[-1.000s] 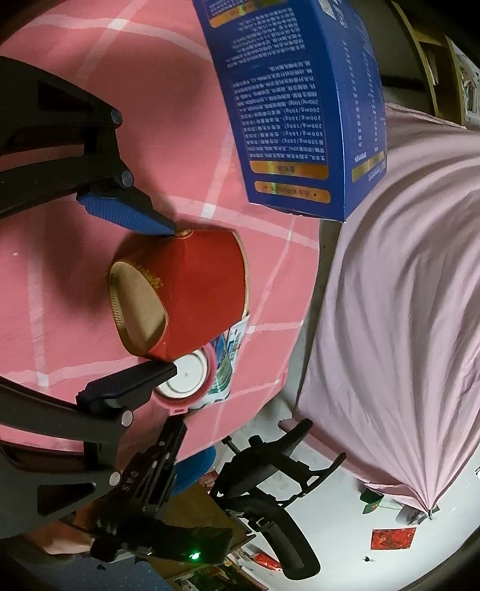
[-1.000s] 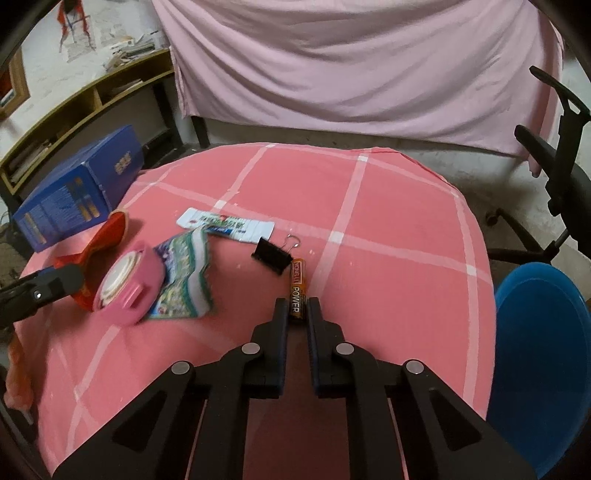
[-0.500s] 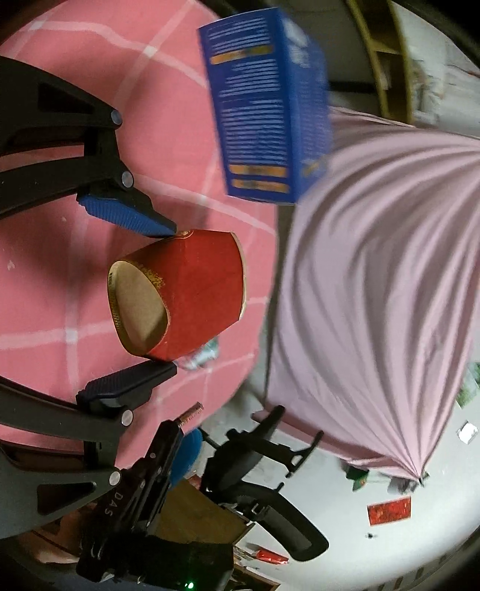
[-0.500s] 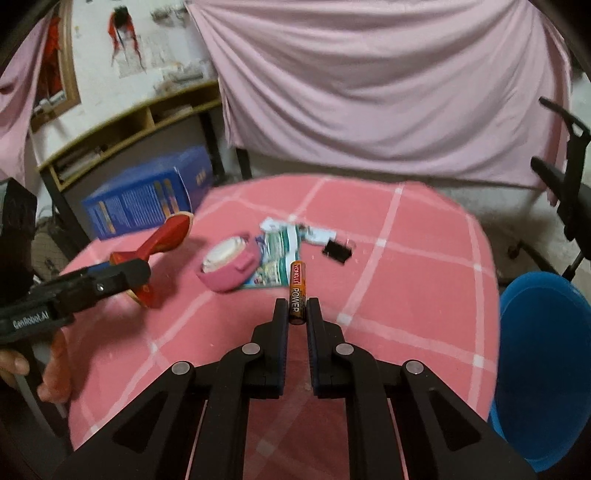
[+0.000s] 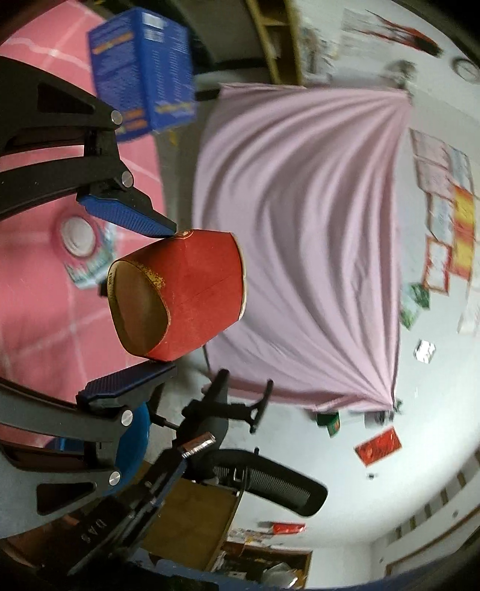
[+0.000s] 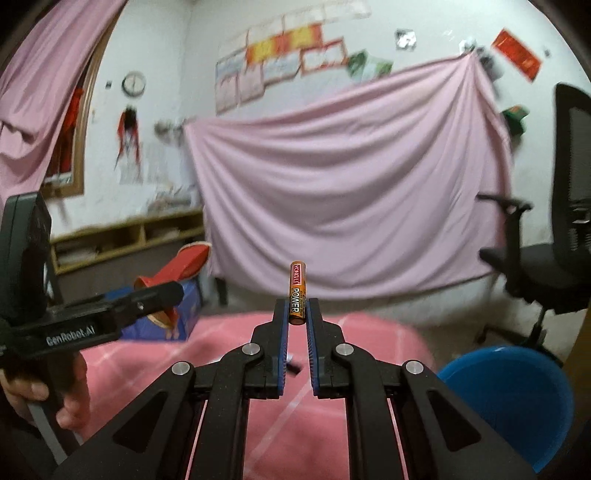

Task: Collect trash
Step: 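Carry the red cup and battery over the blue bucket with both tools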

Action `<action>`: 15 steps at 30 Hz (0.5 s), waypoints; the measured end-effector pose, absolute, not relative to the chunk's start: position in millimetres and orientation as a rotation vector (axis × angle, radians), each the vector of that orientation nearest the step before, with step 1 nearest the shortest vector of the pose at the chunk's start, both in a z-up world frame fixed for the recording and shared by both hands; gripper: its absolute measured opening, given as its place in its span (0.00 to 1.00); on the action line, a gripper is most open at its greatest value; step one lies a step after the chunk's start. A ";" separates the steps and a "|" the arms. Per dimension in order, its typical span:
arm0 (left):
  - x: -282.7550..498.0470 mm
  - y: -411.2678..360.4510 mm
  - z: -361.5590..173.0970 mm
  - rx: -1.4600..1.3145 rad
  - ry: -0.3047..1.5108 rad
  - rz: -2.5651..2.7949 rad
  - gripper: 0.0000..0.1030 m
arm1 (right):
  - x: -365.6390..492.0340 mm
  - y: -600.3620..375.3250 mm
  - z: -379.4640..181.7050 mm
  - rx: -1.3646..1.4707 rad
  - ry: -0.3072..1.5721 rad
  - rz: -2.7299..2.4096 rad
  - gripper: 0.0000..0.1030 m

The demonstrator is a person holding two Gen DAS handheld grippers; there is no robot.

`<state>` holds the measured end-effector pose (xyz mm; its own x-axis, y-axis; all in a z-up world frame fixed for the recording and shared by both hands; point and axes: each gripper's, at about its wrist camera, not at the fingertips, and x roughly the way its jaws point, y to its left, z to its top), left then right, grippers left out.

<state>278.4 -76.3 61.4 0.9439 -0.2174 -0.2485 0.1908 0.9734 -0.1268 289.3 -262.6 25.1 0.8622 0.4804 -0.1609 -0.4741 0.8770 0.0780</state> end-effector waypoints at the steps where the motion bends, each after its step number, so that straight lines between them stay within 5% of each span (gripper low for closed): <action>1: 279.5 -85.1 62.9 -0.085 0.250 -0.220 0.60 | 287.0 -268.4 27.7 0.047 0.152 0.481 0.07; 15: 304.8 -197.4 65.3 0.033 0.157 -0.373 0.61 | 267.1 -348.7 33.6 0.097 0.036 0.253 0.08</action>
<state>304.8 -197.4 65.3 0.9193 -0.3600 -0.1591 0.3651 0.9310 0.0034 267.1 -348.7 33.6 0.9676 0.2513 -0.0232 -0.2479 0.9636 0.1007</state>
